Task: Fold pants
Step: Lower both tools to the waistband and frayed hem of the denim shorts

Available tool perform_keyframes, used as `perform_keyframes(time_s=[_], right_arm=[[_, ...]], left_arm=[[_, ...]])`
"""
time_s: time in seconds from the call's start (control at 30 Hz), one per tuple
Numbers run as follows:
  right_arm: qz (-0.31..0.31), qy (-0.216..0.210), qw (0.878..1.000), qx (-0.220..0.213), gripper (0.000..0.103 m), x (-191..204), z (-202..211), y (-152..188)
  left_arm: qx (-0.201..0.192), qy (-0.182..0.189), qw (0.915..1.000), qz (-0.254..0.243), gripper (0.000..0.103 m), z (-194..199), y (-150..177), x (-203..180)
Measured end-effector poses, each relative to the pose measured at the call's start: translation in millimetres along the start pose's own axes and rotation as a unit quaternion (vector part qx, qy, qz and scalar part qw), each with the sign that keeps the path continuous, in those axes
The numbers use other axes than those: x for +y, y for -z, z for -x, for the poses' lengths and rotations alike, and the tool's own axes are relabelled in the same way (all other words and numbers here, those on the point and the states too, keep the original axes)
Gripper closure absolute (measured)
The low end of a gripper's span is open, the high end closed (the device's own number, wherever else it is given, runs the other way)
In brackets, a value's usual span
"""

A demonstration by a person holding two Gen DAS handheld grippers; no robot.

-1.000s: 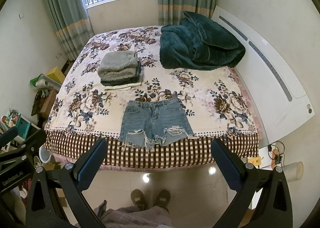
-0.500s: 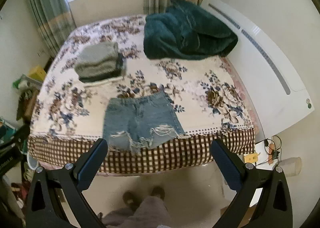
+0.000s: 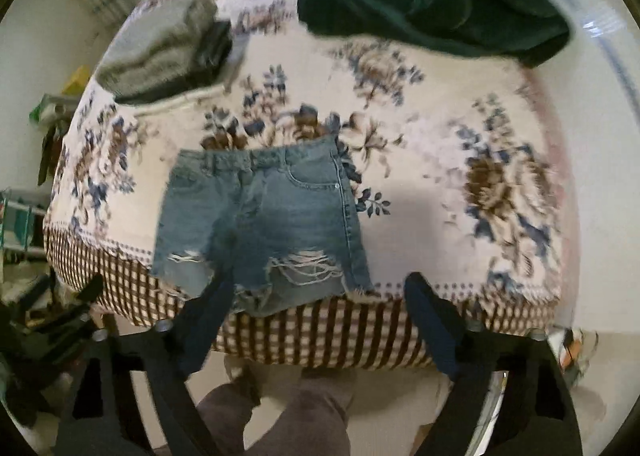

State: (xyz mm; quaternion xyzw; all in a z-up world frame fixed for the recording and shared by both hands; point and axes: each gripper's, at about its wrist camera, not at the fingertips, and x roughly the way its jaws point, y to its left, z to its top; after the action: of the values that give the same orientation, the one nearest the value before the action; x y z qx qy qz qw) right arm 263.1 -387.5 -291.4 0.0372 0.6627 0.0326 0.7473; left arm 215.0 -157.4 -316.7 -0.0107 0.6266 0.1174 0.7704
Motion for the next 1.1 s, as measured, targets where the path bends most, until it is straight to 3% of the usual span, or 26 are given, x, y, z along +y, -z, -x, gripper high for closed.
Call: perform_keyframes(time_s=[0.03, 0.07, 0.2, 0.3, 0.4, 0.53, 0.7, 1.1], right_arm=[[0.002, -0.006, 1.000, 0.015, 0.047, -17, -28, -17], [0.001, -0.010, 1.000, 0.024, 0.052, -28, -45, -26], [0.004, -0.043, 0.998, 0.056, 0.051, -72, -123, -58], [-0.015, -0.073, 0.993, 0.093, 0.044, -101, -184, -71], [-0.008, -0.083, 0.990, 0.111, 0.043, -108, -222, -77], [0.001, -0.086, 0.987, 0.136, 0.042, -110, -268, -88], [0.019, -0.094, 0.984, 0.152, 0.042, -103, -297, -112], [0.045, -0.097, 0.979, 0.175, 0.042, -69, -341, -154]], left_arm=[[0.024, 0.007, 0.9996, 0.017, 0.000, -23, 2, -16], [0.039, 0.015, 0.9988, 0.028, 0.000, -41, 4, -29], [0.082, 0.034, 0.9956, 0.030, 0.000, -111, 23, -100], [0.108, 0.055, 0.9925, 0.016, 0.000, -149, 37, -152], [0.118, 0.063, 0.9910, -0.003, 0.000, -177, 51, -197], [0.140, 0.043, 0.9890, -0.016, 0.000, -210, 72, -238], [0.163, 0.030, 0.9861, -0.003, 0.000, -225, 78, -245], [0.184, 0.045, 0.9817, 0.019, 0.000, -230, 44, -231]])
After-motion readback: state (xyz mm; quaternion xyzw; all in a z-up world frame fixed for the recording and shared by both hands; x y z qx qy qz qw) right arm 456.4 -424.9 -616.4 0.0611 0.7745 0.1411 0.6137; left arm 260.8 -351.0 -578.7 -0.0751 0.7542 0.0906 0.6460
